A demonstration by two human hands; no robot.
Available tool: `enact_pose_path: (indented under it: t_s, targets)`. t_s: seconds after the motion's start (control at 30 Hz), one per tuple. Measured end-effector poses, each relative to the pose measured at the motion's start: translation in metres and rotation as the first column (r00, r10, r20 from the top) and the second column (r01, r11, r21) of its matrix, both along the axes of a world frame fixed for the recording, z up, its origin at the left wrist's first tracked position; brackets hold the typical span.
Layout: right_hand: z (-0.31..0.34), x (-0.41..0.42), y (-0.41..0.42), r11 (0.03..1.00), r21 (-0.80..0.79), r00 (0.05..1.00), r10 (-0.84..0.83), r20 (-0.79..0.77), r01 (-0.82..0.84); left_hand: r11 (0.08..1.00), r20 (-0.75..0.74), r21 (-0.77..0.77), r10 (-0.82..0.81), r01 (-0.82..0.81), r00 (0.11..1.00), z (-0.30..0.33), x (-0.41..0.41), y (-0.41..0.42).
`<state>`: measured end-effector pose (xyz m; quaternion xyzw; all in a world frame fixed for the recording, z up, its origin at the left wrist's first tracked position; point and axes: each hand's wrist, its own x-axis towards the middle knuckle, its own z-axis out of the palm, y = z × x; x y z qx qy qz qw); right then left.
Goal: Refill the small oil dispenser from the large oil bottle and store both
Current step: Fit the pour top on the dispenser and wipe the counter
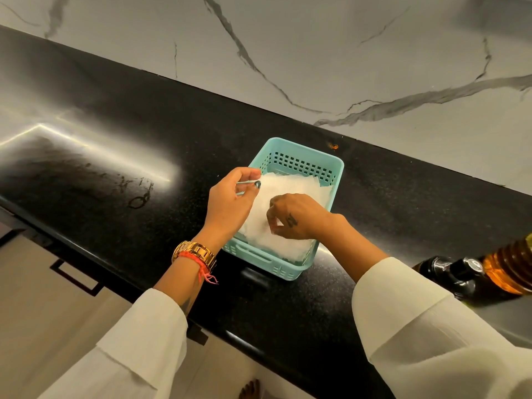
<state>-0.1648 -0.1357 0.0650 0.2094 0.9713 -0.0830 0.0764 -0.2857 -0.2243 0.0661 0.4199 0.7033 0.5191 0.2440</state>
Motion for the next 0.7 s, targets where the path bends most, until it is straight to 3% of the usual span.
enact_pose_path:
  t_s: [0.2, 0.37, 0.6, 0.7]
  targets:
    - [0.011, 0.011, 0.015, 0.967, -0.166, 0.952, -0.227, -0.208, 0.194, 1.000, -0.003, -0.007, -0.006, 0.006, 1.000, 0.002, 0.001, 0.002]
    - [0.023, 0.021, 0.023, 0.830, -0.482, 0.750, -0.503, -0.429, 0.281, 1.000, -0.037, 0.006, 0.027, -0.027, 0.999, 0.002, 0.007, 0.008]
    - [0.041, 0.038, 0.024, 0.617, -0.766, 0.553, -0.708, -0.439, 0.182, 0.999, -0.130, -0.036, -0.011, 0.007, 0.991, 0.007, 0.020, 0.018]
    - [0.047, 0.044, 0.022, 0.594, -0.792, 0.498, -0.734, -0.462, 0.142, 0.998, -0.198, -0.068, 0.003, -0.017, 0.980, 0.013, 0.024, 0.023]
